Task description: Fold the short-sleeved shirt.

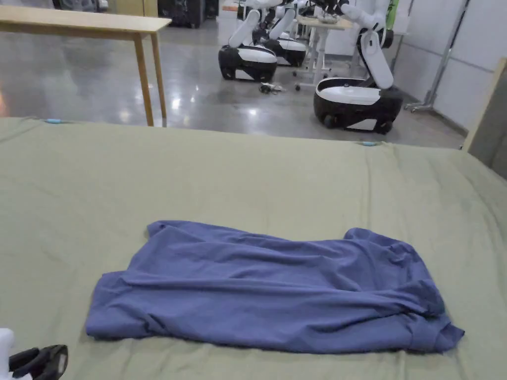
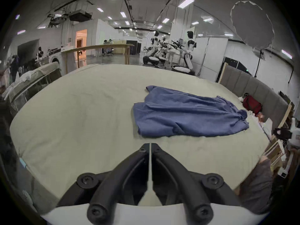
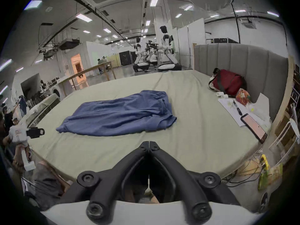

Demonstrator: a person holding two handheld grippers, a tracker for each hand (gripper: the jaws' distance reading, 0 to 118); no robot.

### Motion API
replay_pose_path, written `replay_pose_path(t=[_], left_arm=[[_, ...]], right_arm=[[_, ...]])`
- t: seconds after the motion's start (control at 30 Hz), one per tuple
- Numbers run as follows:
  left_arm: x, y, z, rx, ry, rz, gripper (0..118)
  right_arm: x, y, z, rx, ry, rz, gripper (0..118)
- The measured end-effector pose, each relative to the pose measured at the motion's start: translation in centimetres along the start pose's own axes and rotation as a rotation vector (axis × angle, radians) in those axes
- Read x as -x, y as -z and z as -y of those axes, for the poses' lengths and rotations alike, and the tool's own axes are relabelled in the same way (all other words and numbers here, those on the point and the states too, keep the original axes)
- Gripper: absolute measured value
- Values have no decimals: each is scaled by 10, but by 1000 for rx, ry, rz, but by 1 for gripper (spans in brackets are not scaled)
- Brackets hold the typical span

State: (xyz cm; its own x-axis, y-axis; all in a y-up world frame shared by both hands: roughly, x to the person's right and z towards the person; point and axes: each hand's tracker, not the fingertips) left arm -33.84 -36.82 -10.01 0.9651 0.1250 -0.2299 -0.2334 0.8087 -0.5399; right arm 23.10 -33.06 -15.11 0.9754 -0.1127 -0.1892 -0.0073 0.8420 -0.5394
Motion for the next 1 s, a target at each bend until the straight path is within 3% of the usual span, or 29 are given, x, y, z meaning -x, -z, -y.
replay_pose_path(t=[0.03, 0.1, 0.13, 0.17, 0.43, 0.47, 0.5, 0.53, 0.57, 0.63, 0.7, 0.77, 0.8, 0.83, 0.87, 0.9, 1.0], left_arm=[[-1, 12, -10, 20, 31, -27, 13], [1, 42, -26, 38, 57, -67, 83], [2, 63, -32, 92, 76, -79, 107], [1, 75, -36, 100, 86, -90, 112], [0, 166, -36, 335, 75, -77, 108], [-1, 165, -37, 317, 81, -92, 102], [-2, 154, -37, 292, 85, -92, 81], [-4, 149, -40, 260, 90, -67, 50], [-6, 146, -43, 242, 94, -52, 12], [-9, 135, -46, 221, 94, -54, 7], [-8, 135, -50, 232, 47, 25, 7], [-16, 127, -52, 223, 55, 1, 7], [-18, 126, -53, 207, 71, -1, 7], [-20, 126, -54, 210, 75, 0, 7], [-21, 124, -55, 211, 73, 6, 7], [-23, 121, -55, 207, 69, 11, 7], [-25, 120, -55, 206, 67, 18, 7]], right_arm=[[3, 0, -1, -5, -8, -8, 3], [6, -1, -4, -10, -25, -15, 3], [5, -1, -3, -14, -32, -19, 3], [5, 0, -2, -14, -34, -21, 3], [5, 3, 2, 24, -46, -26, 3], [4, 4, 1, 33, -47, -25, 3], [3, 6, 1, 42, -48, -19, 3], [2, 8, 1, 52, -49, -12, 3], [3, 10, 0, 65, -54, -9, 3], [2, 18, -4, 80, -72, -1, 3], [1, 29, -13, 84, -102, -2, 3], [-3, 49, -27, 70, -121, -5, 4], [-6, 63, -35, 75, -128, -4, 9], [-8, 80, -44, 104, -141, 0, 29], [-13, 101, -49, 150, -153, -3, 67], [-17, 121, -52, 169, -152, -2, 90], [-29, 180, -57, 264, -94, 13, 93]])
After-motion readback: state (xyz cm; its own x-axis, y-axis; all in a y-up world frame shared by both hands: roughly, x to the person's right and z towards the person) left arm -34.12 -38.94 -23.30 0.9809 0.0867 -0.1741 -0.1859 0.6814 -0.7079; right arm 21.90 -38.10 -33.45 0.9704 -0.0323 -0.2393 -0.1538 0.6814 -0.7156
